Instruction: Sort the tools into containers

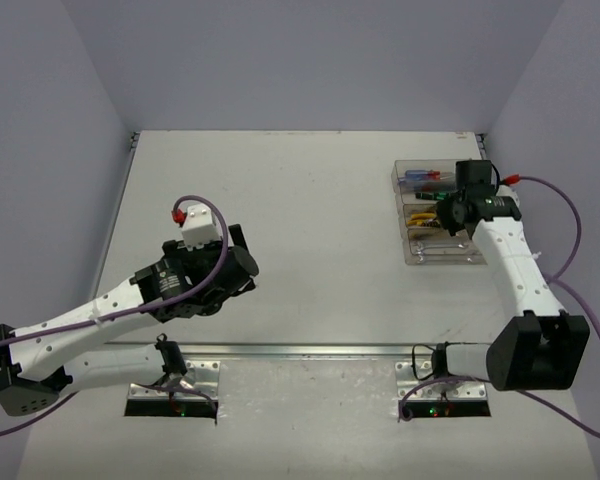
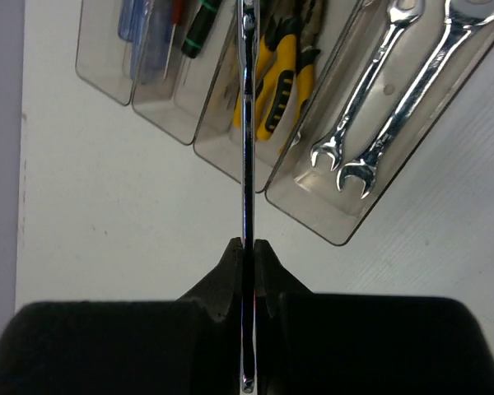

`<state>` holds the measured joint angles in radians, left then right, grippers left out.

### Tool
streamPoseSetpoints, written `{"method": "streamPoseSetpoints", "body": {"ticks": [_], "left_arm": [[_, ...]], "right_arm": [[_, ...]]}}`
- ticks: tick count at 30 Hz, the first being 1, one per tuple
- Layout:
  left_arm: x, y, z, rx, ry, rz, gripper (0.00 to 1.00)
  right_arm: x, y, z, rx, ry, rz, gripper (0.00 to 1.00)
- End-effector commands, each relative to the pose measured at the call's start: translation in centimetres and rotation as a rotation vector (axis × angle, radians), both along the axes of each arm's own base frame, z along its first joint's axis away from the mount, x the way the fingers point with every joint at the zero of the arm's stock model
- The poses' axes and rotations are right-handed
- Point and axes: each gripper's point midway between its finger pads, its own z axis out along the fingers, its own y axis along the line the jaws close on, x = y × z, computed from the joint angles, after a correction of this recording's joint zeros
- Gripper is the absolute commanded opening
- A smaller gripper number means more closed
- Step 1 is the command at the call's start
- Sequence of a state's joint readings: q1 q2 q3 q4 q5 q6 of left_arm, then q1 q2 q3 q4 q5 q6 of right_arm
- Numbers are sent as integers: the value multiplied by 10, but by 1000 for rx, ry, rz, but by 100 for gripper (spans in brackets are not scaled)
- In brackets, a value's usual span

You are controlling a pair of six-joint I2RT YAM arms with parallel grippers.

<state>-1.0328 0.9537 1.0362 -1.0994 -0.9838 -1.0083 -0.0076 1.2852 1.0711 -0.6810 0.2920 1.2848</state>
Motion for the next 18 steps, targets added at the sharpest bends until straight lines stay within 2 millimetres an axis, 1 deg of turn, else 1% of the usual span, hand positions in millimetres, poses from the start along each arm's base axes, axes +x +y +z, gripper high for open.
{"method": "streamPoseSetpoints", "body": {"ticks": [1, 4, 8, 11, 12, 18], "left_arm": [[-3, 10, 2, 39, 6, 4, 100], [-8, 17, 3, 47, 18, 4, 100], [-10, 23, -3, 52, 13, 8, 100], [-10, 21, -4, 37, 6, 4, 100], [-10, 22, -5, 35, 0, 8, 100], [-9, 19, -6, 29, -4, -10, 100]], "right_arm": [[-22, -32, -25, -13, 154, -188, 0], [-19, -35, -37, 6, 191, -212, 0], [-20, -37, -56, 23, 247, -241, 0], [-19, -37, -65, 31, 274, -248, 0], [-18, -36, -72, 37, 297, -246, 0], [-13, -36, -88, 32, 361, -232, 0]]}}
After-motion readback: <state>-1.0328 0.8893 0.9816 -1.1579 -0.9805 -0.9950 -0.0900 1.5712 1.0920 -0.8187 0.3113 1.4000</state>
